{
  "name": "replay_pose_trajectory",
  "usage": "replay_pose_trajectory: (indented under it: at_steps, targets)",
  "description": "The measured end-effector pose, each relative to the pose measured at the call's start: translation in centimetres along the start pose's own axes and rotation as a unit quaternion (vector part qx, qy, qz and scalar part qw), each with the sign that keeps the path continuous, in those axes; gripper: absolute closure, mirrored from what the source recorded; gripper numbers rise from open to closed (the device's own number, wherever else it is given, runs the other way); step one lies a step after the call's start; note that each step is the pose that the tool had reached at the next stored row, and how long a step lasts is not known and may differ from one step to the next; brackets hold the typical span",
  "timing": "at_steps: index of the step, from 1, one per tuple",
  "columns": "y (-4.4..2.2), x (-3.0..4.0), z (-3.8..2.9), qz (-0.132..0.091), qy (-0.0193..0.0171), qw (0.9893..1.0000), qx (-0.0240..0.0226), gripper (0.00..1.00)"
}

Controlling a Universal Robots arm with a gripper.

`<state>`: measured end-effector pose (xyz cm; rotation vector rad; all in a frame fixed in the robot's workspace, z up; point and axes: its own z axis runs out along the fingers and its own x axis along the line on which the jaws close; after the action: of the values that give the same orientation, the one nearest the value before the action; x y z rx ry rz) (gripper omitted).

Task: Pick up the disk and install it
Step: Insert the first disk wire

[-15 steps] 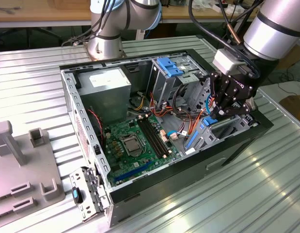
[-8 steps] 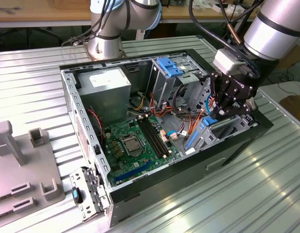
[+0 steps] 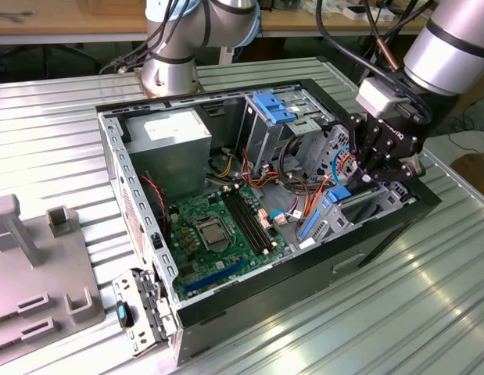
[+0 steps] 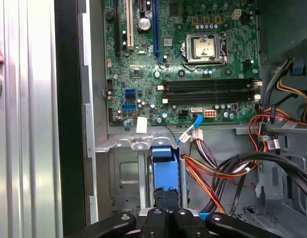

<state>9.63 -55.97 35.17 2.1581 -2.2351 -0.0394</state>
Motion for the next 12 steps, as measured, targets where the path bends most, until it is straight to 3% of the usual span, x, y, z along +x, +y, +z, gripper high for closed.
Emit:
replay_pose_trajectory:
  at_steps: [9,12]
  targets:
    - [-1.06,-0.04,-0.01,0.0,0.0,1.0,0.0,0.89]
    - [-1.06,-0.03,-0.62,0.0,0.0009,1.0,0.0,0.89]
